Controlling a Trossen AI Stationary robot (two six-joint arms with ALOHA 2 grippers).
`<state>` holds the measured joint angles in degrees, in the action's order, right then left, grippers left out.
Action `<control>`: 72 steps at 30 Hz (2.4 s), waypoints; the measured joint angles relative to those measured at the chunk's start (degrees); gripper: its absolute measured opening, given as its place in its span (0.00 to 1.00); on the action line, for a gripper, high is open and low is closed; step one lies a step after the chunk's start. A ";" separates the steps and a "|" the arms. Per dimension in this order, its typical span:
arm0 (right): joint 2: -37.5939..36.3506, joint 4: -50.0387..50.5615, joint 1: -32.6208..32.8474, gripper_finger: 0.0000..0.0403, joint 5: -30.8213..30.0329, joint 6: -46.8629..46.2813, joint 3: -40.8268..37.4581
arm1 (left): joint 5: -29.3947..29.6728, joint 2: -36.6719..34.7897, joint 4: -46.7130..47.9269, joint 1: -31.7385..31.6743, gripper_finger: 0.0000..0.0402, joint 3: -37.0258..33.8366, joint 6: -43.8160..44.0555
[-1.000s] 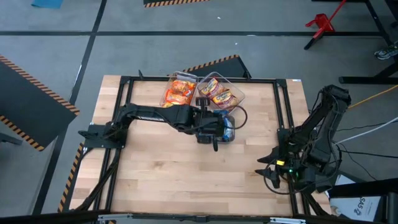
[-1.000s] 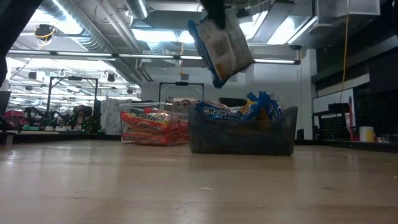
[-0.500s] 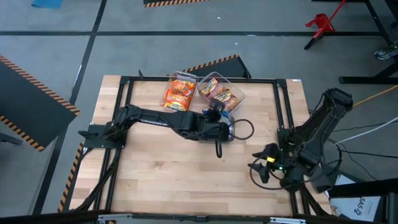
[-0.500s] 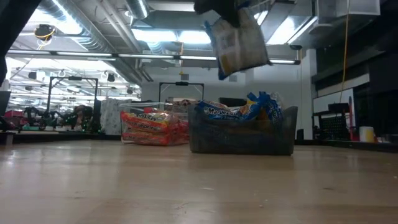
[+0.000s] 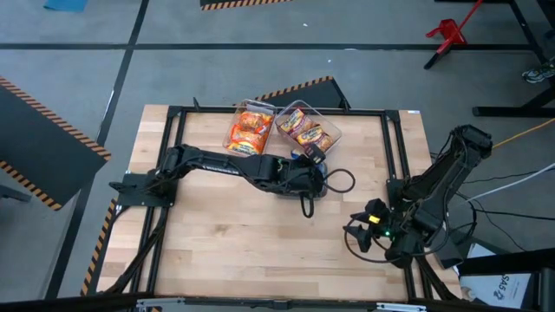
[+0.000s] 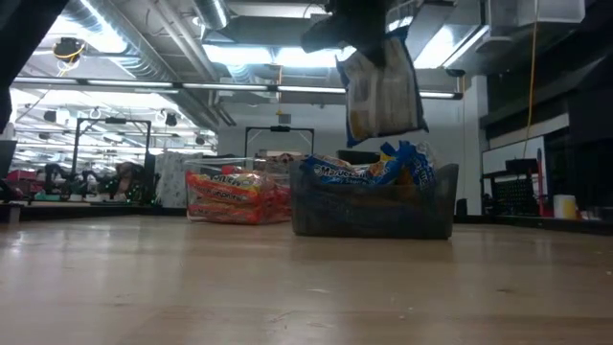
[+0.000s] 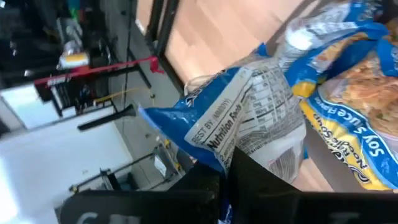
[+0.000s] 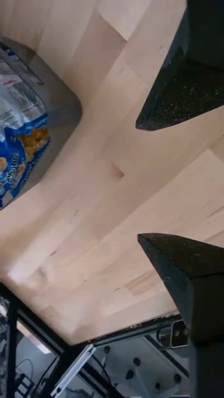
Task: Sort Maruchan noodles
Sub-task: Put the blue noodle pack into the black transparent bin
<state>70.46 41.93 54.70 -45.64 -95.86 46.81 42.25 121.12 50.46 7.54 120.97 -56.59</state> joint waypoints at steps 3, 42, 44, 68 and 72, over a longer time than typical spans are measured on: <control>0.00 0.02 0.00 0.68 -0.36 -0.15 0.00 | -0.80 0.00 -1.00 -0.32 0.00 -0.31 -2.70; 0.31 2.75 -1.88 0.68 -3.72 -10.05 -0.02 | -15.37 -32.76 -45.26 -5.01 0.01 -51.99 -31.23; 0.31 4.14 -1.86 0.68 -3.84 -10.03 -0.04 | -16.39 -30.76 -47.21 -5.64 0.01 -51.80 -33.76; 0.44 7.81 -1.86 0.68 -4.38 -10.26 -0.04 | -21.72 -22.97 -43.79 -7.58 0.06 -50.78 -30.58; 0.44 7.81 -1.86 0.68 -4.81 -9.54 -0.04 | -26.10 -22.97 -37.99 -7.57 0.07 -50.78 -22.38</control>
<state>70.89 49.74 52.84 -50.45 -105.40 46.76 16.15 98.15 12.47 -0.03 70.19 -78.97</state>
